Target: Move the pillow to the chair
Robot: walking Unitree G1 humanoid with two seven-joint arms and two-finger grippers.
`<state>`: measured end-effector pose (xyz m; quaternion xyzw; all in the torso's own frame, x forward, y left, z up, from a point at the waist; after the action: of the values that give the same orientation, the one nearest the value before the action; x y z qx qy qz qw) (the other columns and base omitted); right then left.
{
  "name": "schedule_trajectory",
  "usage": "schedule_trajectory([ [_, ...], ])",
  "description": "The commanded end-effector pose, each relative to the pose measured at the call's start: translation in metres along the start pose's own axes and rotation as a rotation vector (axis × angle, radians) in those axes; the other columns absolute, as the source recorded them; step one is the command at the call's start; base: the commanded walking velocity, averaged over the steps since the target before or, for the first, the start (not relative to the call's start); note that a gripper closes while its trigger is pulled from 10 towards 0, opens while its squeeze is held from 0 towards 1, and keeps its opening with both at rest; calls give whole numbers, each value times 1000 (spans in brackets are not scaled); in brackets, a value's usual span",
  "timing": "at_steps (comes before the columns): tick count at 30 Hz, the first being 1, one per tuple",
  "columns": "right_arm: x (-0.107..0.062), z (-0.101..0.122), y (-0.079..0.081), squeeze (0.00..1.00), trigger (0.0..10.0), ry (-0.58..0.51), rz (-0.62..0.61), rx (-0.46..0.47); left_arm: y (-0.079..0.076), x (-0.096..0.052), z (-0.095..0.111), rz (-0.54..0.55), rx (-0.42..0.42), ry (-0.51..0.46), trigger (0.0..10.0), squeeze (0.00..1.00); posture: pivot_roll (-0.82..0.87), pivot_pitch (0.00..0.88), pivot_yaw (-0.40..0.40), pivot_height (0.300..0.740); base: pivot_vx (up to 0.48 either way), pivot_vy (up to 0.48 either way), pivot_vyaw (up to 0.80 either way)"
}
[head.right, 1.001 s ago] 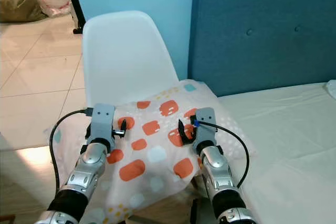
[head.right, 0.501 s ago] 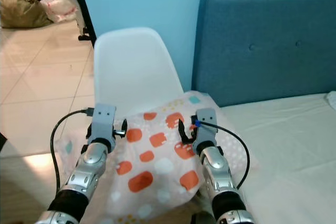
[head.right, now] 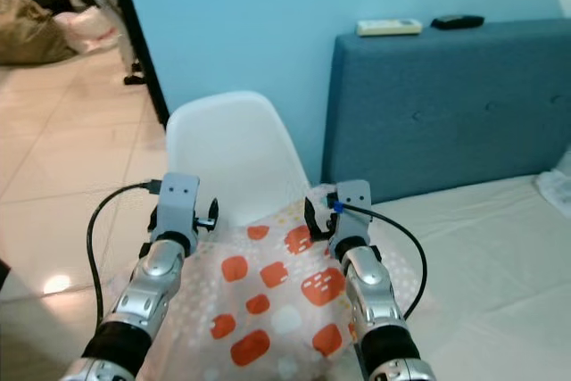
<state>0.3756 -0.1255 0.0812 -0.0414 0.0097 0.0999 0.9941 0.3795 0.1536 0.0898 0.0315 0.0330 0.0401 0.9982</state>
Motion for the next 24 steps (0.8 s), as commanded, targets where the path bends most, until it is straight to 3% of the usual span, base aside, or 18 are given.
schedule_trajectory([
  [1, -3, -3, -4, 0, 10000, 13, -20, 21, 1, 1, 2, -5, 11, 1, 10000, 0, -39, 30, -12, 740, 0, 0, 0],
  [7, -4, -5, -5, 0, 10000, 19, -28, 23, -2, 2, 5, -22, 28, -9, 10000, 0, -43, 34, -3, 740, 0, 0, 0],
  [12, -9, -27, 2, 0, 10000, 116, 16, 0, -5, 0, -7, -44, 44, 28, 10000, 0, -45, 36, 1, 740, 0, 0, 0],
  [14, -17, -47, 10, 0, 10000, 202, 60, -22, -7, -5, -19, -74, 70, 59, 10000, 0, -44, 41, 4, 740, 0, 0, 0],
  [18, -33, -83, 7, 0, 10000, 377, 48, -96, -4, -10, -39, -83, 68, 129, 10000, 0, -42, 42, 3, 740, 0, 0, 0],
  [24, -48, -106, 6, 0, 10000, 475, 40, -76, 6, -16, -66, -68, 55, 228, 10000, 0, -46, 45, 2, 740, 0, 0, 0],
])
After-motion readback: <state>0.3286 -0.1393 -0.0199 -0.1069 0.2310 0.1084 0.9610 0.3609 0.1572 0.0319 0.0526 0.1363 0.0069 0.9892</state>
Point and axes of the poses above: a point about 5 cm out from each wrist's last joint towards the gripper, its own x axis pointing out of the wrist towards the gripper, its own z axis along the axis of the wrist's last joint, y = z × x, the point moved 5 cm from there along x, pointing out of the wrist towards the gripper, and after that the axes turned 6 degrees about -x, right-handed, at the moved point
